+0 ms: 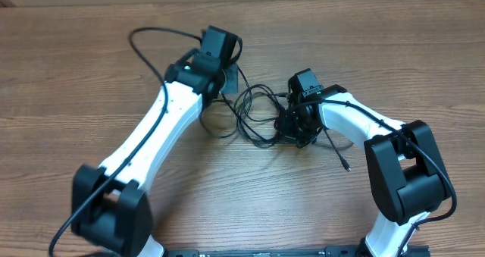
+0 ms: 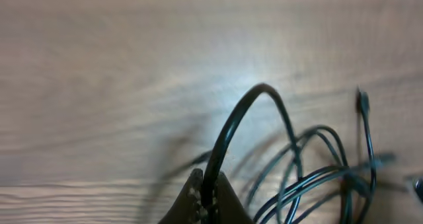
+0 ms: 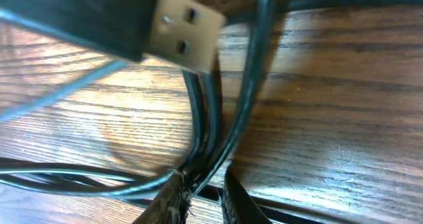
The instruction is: Untangle cables
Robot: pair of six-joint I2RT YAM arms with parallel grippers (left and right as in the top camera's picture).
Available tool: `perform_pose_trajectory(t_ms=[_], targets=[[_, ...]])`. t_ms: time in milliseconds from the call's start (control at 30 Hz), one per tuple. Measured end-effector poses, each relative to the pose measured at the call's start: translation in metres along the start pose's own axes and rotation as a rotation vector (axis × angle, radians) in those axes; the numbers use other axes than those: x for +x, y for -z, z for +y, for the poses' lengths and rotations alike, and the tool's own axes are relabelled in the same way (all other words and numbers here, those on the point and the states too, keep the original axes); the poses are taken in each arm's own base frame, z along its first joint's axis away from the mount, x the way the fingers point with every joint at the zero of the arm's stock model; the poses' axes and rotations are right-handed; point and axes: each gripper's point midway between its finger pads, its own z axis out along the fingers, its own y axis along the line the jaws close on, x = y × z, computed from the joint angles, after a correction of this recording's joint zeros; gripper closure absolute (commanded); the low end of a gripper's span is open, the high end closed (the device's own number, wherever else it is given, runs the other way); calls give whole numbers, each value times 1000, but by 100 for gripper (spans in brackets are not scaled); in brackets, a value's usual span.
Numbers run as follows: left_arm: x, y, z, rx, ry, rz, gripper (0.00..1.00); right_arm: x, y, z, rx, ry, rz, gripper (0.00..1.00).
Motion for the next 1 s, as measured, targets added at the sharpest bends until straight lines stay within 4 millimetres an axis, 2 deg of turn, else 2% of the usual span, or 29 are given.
perform_pose_trajectory(t_ms=[267, 433, 500, 667, 767, 833, 900, 1000], targets=[[-58, 65, 42, -197, 59, -259, 96, 1, 0, -2, 16, -1, -1, 84], [-84, 101, 70, -289, 124, -379, 90, 1, 0, -3, 17, -1, -1, 84], [-96, 115, 96, -341, 177, -421, 83, 1, 0, -3, 18, 0, -1, 84], [-109, 145, 143, -408, 279, -487, 82, 0, 0, -3, 20, -3, -3, 84], [-112, 162, 161, -410, 324, -519, 63, 0, 0, -3, 26, -5, -8, 83], [-113, 169, 164, -373, 340, -523, 51, 0, 0, -3, 28, -9, -9, 83], [-111, 168, 160, -315, 327, -499, 44, 0, 0, -3, 29, -10, -9, 83], [-104, 150, 139, -196, 254, -416, 44, 0, 0, -3, 29, -14, -10, 82]])
